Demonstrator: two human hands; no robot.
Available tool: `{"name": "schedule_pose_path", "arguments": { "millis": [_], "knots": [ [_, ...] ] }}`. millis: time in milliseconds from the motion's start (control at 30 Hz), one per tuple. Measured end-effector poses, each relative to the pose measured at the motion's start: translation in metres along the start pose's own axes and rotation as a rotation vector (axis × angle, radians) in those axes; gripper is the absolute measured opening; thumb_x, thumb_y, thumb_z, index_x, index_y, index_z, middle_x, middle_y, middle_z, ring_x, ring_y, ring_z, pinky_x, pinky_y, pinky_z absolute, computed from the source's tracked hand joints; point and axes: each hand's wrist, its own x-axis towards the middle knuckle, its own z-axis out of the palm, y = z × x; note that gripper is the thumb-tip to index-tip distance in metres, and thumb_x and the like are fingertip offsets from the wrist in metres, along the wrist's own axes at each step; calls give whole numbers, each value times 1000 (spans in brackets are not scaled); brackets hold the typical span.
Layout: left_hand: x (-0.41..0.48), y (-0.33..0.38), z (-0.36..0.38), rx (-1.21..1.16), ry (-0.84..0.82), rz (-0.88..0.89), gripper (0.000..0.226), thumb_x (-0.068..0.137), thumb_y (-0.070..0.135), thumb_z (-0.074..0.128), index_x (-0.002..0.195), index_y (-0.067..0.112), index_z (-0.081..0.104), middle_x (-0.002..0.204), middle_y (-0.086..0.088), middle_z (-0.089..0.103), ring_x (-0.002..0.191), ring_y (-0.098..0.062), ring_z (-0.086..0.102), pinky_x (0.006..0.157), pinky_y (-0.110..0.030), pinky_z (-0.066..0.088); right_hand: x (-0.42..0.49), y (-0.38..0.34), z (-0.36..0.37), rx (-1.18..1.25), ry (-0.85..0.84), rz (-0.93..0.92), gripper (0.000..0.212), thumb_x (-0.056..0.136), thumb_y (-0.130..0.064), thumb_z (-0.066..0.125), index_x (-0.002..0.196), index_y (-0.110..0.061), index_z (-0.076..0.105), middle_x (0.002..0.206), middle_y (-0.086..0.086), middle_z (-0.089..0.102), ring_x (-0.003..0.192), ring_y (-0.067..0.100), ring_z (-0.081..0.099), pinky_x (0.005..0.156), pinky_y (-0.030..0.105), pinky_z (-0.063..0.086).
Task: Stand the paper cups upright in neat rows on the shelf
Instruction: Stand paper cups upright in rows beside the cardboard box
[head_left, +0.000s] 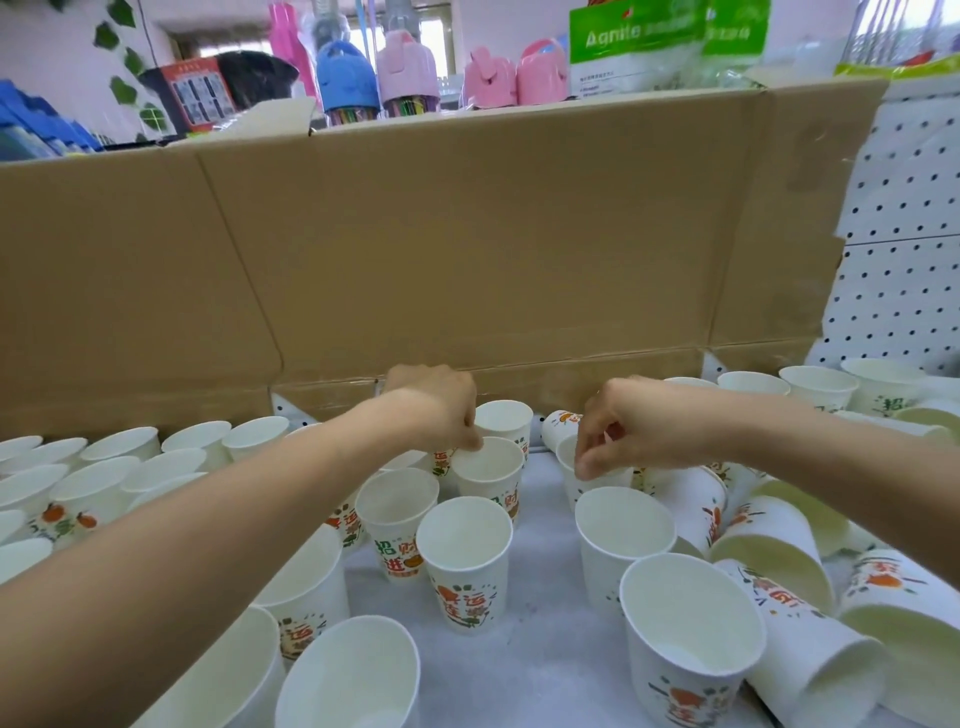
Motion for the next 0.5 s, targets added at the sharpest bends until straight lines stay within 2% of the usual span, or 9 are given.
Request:
{"name": "schedule_pose_path", "arguments": {
  "millis": [67,133,233,267,333,400,433,500],
  "knots": [
    [-1,-3,1,-31,17,2,31,81,58,61,93,32,73,92,10,69,80,-17,61,56,-22,36,6,-4,6,-18,-21,-2,9,77,-35,68,73,-29,72,65,-9,63,58,8,51,56,32,44],
    [-3,-7,1,-72,38,2,30,81,60,60,95,35,71,86,12,65,78,-16,57,52,-22,30,13,-8,10,-52,-9,-5,8,75,-29,66,71,-24,72,57,-11,59,51,4,46,50,26,41],
    [-4,-11,-2,-129,65,24,27,83,60,58,95,39,70,81,14,58,77,-15,55,53,-23,30,21,-16,11,-34,30,-19,9,75,-25,64,71,-21,72,56,-11,59,49,2,47,41,11,33],
    [-4,-12,-3,-153,76,35,25,83,58,59,94,39,71,82,14,58,78,-15,55,54,-24,31,23,-18,12,-16,25,-36,10,76,-24,64,71,-20,71,57,-9,60,49,2,47,40,10,33],
    [-4,-14,-5,-204,91,56,22,82,55,60,92,40,71,80,17,58,76,-12,55,56,-25,33,24,-22,13,3,-17,-64,10,77,-25,65,72,-19,71,61,-4,62,49,4,45,42,13,33],
    [-4,-16,-5,-263,91,79,20,82,53,61,93,40,71,77,20,57,76,-9,55,59,-26,36,21,-21,6,16,-54,-79,9,78,-29,67,75,-23,73,63,-8,64,52,3,47,47,16,37],
    [-3,-16,-5,-293,85,97,20,83,52,62,94,39,71,79,21,58,78,-8,56,62,-26,39,20,-18,-2,40,-36,-91,8,80,-30,69,76,-25,74,64,-13,65,55,1,51,50,15,39],
    [0,-17,-6,-349,71,144,20,86,48,62,100,37,70,88,19,64,84,-8,58,70,-27,45,20,-3,-24,75,114,-100,7,83,-28,70,82,-26,76,72,-16,70,64,-1,59,59,14,46]
  ]
}}
